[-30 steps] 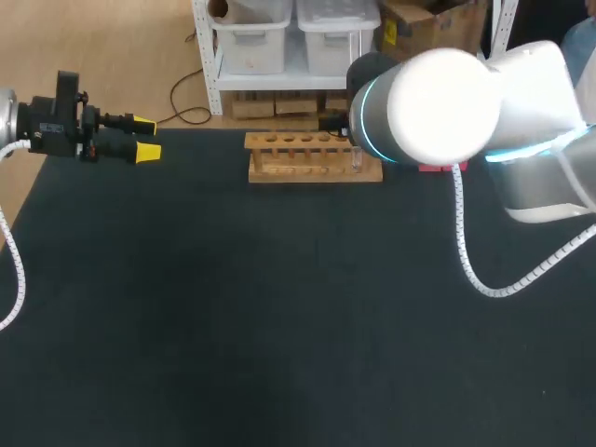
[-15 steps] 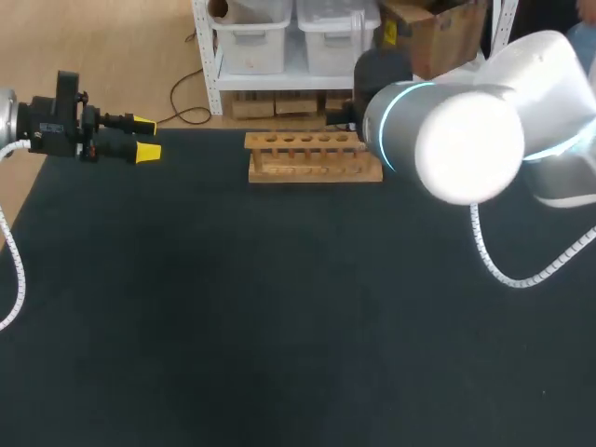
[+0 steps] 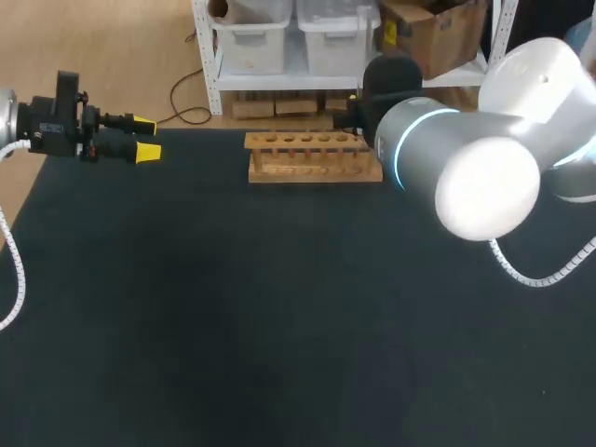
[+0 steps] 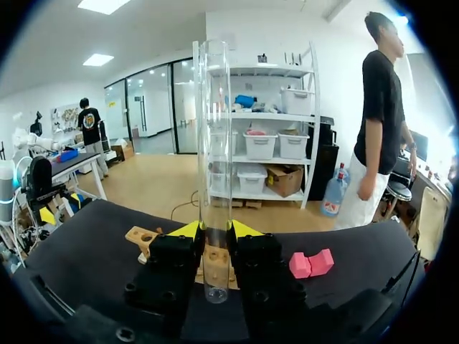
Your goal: Grasp the test tube, adjust it, and insert it.
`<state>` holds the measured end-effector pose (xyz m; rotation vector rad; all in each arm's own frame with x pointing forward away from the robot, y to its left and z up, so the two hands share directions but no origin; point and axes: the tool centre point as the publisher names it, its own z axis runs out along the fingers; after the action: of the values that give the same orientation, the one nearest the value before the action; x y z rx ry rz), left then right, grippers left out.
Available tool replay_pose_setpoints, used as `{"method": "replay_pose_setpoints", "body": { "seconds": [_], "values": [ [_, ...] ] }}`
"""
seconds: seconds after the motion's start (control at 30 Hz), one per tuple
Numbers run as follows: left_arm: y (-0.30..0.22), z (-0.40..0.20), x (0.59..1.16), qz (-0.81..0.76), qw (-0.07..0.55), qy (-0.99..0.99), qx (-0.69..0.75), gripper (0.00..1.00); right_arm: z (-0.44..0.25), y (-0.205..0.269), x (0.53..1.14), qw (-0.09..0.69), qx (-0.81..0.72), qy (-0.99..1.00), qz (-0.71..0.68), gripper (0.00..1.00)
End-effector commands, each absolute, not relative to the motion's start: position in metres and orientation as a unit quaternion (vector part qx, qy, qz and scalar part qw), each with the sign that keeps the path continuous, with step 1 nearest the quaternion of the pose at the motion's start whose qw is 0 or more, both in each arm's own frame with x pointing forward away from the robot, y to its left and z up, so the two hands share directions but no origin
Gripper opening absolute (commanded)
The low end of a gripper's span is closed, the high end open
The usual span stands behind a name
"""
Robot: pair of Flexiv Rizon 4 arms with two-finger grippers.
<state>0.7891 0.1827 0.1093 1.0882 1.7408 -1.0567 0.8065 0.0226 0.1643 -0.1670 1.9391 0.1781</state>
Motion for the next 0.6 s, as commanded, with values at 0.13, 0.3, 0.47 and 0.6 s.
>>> {"method": "replay_pose_setpoints", "body": {
  "seconds": [0.13,0.3,0.47,0.6],
  "values": [
    [0.183,0.1082,0.7888,-0.419,0.406,0.688,0.431,1.0,0.1625,0.021,0.8048,0.577,-0.07,0.81,0.08,0.0],
    [0.183,0.1082,0.7888,-0.419,0.406,0.688,0.431,1.0,0.1625,0.021,0.8048,0.577,-0.07,0.81,0.08,0.0],
    [0.183,0.1082,0.7888,-0.419,0.406,0.688,0.431,1.0,0.1625,0.021,0.8048,0.577,-0.07,0.81,0.08,0.0],
    [0.183,0.1082,0.7888,-0.419,0.406,0.688,0.431,1.0,0.1626,0.0217,0.8098,0.593,-0.067,0.798,0.079,0.0]
  ]
}}
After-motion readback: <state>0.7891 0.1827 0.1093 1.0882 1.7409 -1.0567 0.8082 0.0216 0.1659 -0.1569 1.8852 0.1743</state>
